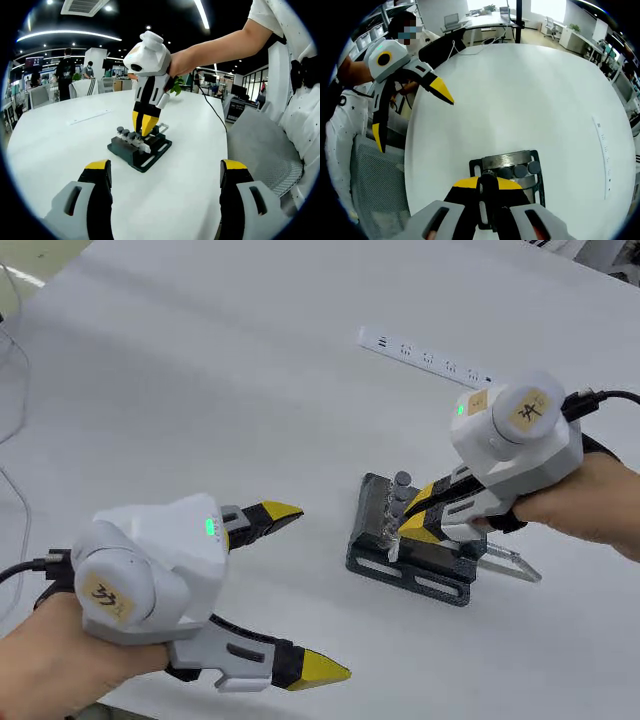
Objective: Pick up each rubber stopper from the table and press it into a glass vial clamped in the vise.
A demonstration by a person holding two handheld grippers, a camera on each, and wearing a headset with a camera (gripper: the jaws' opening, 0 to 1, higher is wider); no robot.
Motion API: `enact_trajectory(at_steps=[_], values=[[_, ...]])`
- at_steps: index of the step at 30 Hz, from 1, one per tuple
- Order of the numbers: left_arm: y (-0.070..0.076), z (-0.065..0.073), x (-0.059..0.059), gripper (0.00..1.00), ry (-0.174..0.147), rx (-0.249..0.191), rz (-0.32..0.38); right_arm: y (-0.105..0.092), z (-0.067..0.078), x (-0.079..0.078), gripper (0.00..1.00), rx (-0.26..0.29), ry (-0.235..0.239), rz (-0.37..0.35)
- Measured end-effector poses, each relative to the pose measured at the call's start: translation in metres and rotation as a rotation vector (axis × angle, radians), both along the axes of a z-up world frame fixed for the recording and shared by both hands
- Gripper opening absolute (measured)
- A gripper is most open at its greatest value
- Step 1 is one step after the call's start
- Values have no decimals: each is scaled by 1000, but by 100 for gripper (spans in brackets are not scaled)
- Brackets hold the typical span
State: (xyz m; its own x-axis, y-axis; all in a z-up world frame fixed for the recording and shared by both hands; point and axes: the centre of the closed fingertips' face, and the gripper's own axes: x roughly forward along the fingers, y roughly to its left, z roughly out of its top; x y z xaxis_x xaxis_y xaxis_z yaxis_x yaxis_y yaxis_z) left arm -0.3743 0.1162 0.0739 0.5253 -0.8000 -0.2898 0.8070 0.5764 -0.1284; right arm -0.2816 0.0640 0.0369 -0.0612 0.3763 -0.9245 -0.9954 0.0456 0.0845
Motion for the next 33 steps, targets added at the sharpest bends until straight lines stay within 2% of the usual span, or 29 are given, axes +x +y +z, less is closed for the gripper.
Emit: enact_trajectory(at_steps=[21,33], values=[[-1,0,2,88,9,-11,-3,0,-7,1,6,-35,1,22],[-1,0,3,88,12,-16,-4,2,-8,0,5,-109,-13,54]])
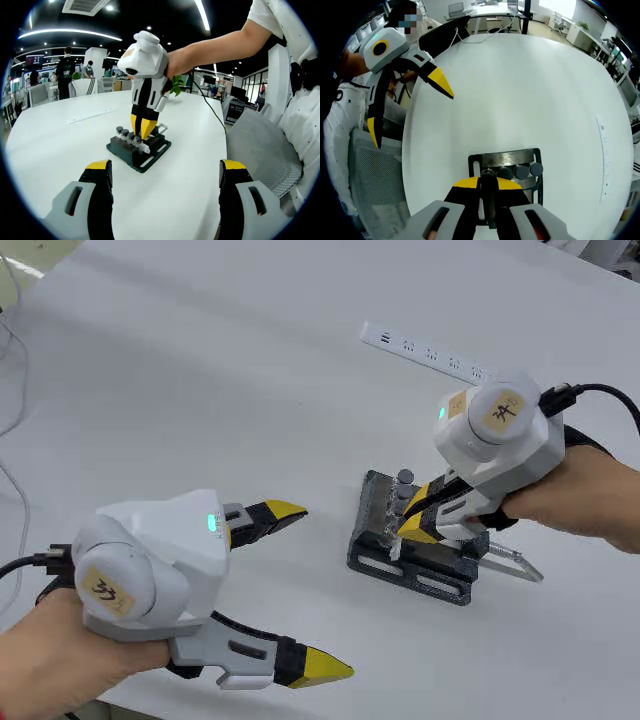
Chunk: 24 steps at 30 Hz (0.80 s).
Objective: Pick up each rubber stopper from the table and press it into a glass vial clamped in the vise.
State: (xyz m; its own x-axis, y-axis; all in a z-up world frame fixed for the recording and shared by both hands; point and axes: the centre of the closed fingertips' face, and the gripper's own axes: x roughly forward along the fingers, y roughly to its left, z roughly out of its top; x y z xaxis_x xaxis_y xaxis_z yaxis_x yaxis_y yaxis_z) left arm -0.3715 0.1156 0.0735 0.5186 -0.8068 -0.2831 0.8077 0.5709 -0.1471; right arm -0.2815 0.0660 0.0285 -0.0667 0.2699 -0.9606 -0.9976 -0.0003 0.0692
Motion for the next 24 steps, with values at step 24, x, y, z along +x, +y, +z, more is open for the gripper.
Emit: enact_trajectory(at_steps=[24], values=[[-2,0,-1,86,7,-7,1,0,1,-3,5,-213,-21,17]])
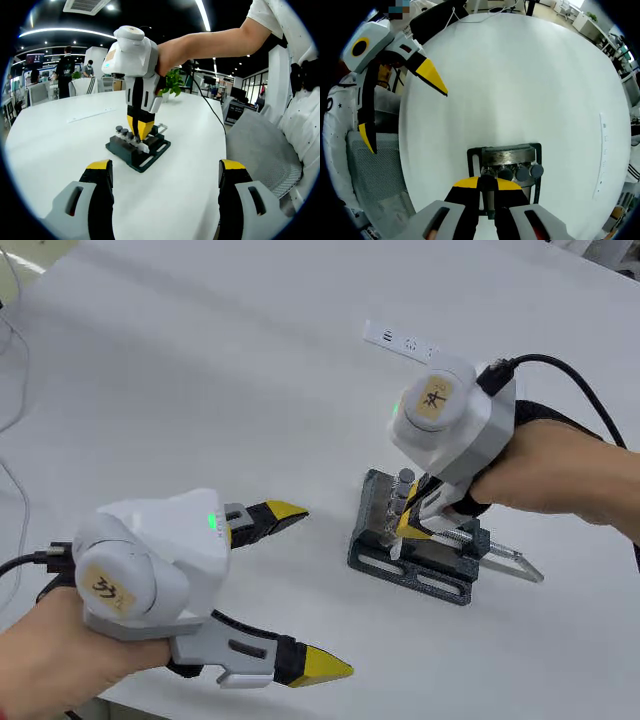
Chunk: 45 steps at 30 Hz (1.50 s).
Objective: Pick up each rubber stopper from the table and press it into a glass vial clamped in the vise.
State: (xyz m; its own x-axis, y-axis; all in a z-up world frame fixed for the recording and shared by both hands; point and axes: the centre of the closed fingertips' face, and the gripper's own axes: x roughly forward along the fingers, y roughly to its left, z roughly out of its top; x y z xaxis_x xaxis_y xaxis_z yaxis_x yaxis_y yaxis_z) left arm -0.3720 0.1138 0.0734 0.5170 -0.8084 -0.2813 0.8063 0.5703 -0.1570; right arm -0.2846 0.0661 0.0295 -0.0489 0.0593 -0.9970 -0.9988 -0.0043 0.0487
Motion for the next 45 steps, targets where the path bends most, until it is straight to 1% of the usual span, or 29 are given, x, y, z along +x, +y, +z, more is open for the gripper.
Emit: enact_trajectory(at_steps=[4,6,9,11,12,13,14,16,18,19,20,21,25,34,36,37,42,45], values=[[-1,0,0,86,1,-1,0,0,-1,0,5,-37,0,-4],[-1,1,0,86,0,-3,-2,1,-2,0,5,-60,-2,12],[-2,1,0,86,-1,-4,-2,1,-3,-1,5,-76,-9,33],[-3,1,0,86,-2,-1,-6,-1,-1,-1,5,-58,-4,18],[-3,2,0,86,-3,-2,-7,-1,-1,0,6,-45,-1,23],[-4,2,0,86,-4,-4,-10,-2,-1,0,6,-23,1,28],[-5,3,0,86,-4,-1,-12,-2,-1,1,6,-9,2,15],[-5,3,-1,86,-6,1,-15,-3,-1,0,7,22,3,13],[-5,4,-1,86,-7,0,-16,-2,-3,3,7,53,10,-16],[-5,4,-1,86,-6,1,-15,-2,-3,4,7,62,12,-19],[-4,3,-1,86,-5,3,-15,-3,-1,2,7,73,14,-27],[-4,2,-2,86,-4,4,-16,-3,-1,2,7,79,16,-37],[-3,2,-3,86,-1,3,-13,-2,-2,2,7,94,12,-35],[-4,1,-2,85,1,-1,-13,1,-3,3,9,103,14,-31],[-5,1,-2,85,1,-1,-14,1,-2,5,10,109,4,-33],[-4,1,-2,85,1,-1,-14,1,-1,4,10,110,7,-35],[-3,1,-2,85,1,0,-12,3,8,6,10,137,2,-36],[-3,2,-2,85,2,1,-10,-1,19,6,8,167,-9,-45]])
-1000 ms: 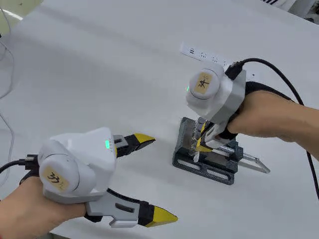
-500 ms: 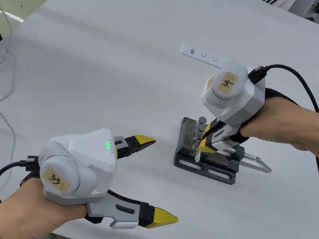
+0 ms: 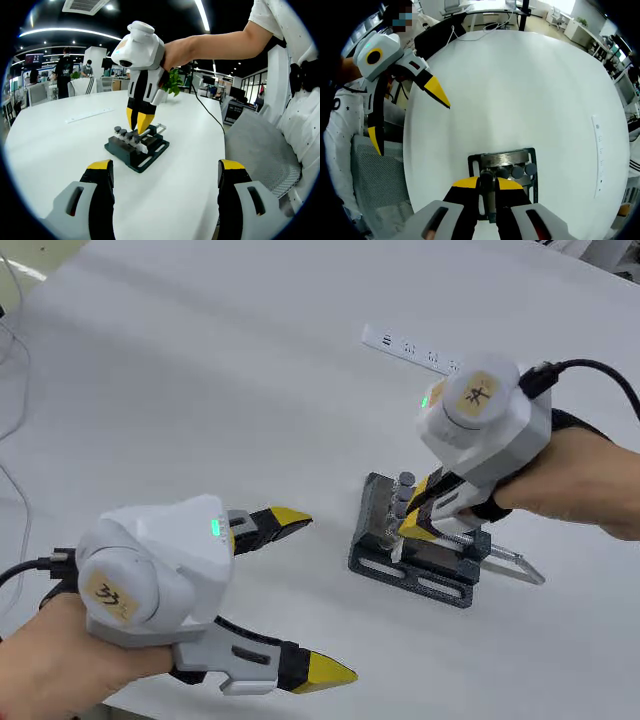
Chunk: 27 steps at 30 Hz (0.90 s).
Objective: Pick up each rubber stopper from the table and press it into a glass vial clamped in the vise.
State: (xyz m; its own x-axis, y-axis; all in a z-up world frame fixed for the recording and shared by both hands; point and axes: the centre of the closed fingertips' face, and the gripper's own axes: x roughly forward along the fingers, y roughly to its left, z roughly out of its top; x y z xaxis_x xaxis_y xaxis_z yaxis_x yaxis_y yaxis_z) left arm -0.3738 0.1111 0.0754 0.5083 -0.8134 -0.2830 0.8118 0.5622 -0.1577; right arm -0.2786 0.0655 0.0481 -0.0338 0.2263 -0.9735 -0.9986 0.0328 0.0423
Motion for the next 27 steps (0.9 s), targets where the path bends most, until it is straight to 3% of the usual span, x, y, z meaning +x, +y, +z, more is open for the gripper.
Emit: enact_trajectory(at_steps=[4,8,27], values=[[0,0,-1,85,3,4,-2,-5,4,3,4,24,-16,-18],[-1,0,-1,85,3,5,-6,-5,3,1,3,73,10,-40],[-2,-2,-2,84,12,8,-11,-2,-8,-4,0,89,14,-32]])
